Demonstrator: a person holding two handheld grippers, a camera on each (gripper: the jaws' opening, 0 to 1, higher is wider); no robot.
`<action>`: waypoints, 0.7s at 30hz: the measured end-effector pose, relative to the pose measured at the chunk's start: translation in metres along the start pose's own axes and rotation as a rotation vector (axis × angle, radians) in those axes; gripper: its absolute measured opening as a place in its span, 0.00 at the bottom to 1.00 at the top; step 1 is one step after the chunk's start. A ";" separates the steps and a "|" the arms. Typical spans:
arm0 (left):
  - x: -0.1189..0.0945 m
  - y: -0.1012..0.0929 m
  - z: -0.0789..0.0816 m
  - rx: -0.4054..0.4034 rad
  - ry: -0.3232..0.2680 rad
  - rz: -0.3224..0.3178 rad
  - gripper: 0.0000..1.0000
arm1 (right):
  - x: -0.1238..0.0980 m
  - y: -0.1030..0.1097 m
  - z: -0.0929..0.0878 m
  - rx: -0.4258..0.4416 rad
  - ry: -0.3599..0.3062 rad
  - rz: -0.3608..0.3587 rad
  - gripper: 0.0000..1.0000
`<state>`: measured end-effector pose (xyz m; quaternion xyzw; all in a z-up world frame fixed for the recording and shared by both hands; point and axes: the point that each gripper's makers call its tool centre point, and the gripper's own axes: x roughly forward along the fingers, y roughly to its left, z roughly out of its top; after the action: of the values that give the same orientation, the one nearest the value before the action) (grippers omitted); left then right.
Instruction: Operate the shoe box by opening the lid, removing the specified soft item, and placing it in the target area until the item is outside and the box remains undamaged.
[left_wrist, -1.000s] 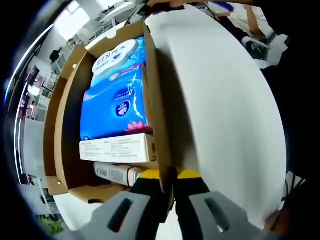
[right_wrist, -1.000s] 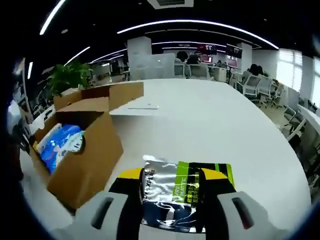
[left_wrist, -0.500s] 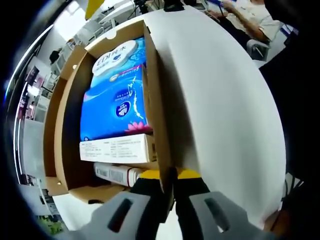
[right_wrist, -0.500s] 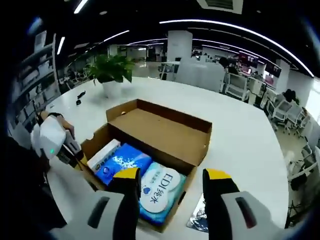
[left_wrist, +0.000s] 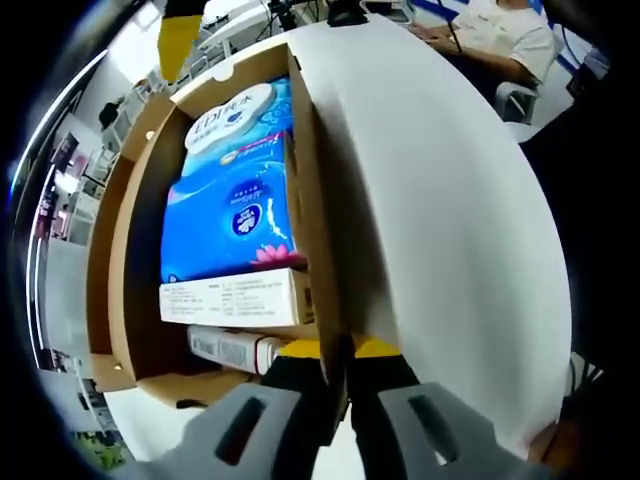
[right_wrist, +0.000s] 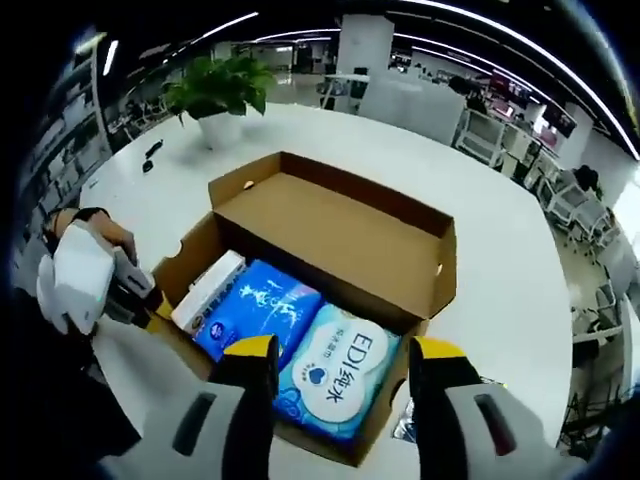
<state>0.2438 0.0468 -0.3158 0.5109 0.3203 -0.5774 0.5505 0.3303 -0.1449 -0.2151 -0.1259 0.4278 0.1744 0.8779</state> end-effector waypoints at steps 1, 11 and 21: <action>0.000 0.000 0.000 0.000 0.000 0.000 0.05 | 0.002 0.001 -0.002 0.010 0.011 0.004 0.55; 0.000 0.002 -0.001 -0.001 0.000 0.002 0.05 | 0.029 0.004 -0.025 0.023 0.138 0.006 0.58; 0.001 0.004 -0.001 0.001 -0.002 0.000 0.05 | 0.044 0.011 -0.035 0.054 0.218 -0.023 0.61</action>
<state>0.2479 0.0465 -0.3167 0.5106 0.3193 -0.5780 0.5507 0.3262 -0.1393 -0.2722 -0.1253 0.5240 0.1378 0.8311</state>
